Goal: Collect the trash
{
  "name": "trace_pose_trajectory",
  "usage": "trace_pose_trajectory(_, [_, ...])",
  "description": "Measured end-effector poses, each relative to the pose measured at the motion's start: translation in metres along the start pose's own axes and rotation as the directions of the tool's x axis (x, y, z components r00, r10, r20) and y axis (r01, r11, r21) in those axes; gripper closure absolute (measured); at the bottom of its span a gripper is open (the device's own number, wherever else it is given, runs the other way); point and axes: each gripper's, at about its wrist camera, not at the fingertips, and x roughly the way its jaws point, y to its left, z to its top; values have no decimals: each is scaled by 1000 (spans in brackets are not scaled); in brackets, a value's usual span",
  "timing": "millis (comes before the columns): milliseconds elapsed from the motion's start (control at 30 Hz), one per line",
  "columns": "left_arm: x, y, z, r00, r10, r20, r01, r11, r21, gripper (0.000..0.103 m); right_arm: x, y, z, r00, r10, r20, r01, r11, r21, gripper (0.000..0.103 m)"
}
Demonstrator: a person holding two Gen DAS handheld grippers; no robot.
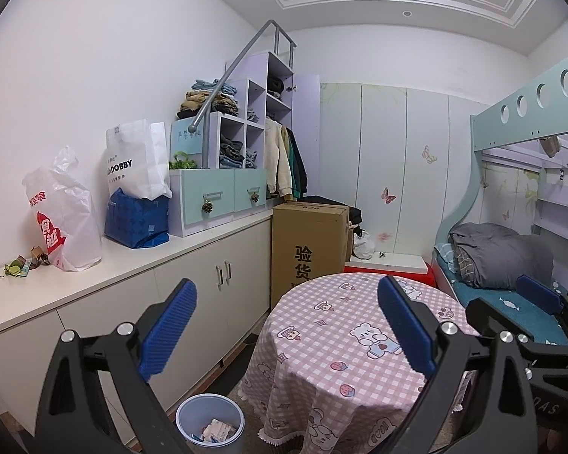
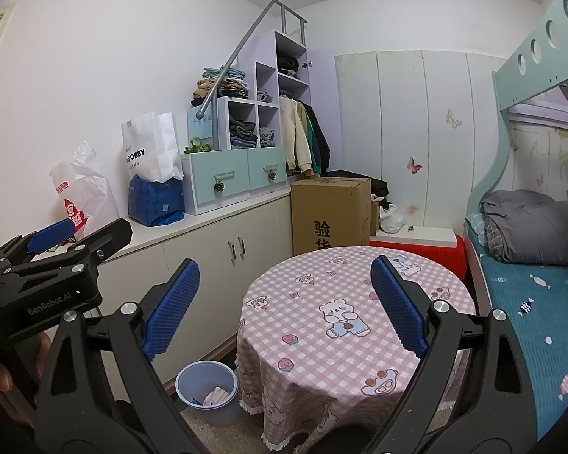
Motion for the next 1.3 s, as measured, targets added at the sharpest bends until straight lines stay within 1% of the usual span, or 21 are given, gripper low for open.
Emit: trace_pose_trajectory(1300, [1, -4, -5, 1000, -2, -5, 2, 1000, 7, 8, 1, -2, -5, 1000, 8, -12, -8, 1000, 3, 13])
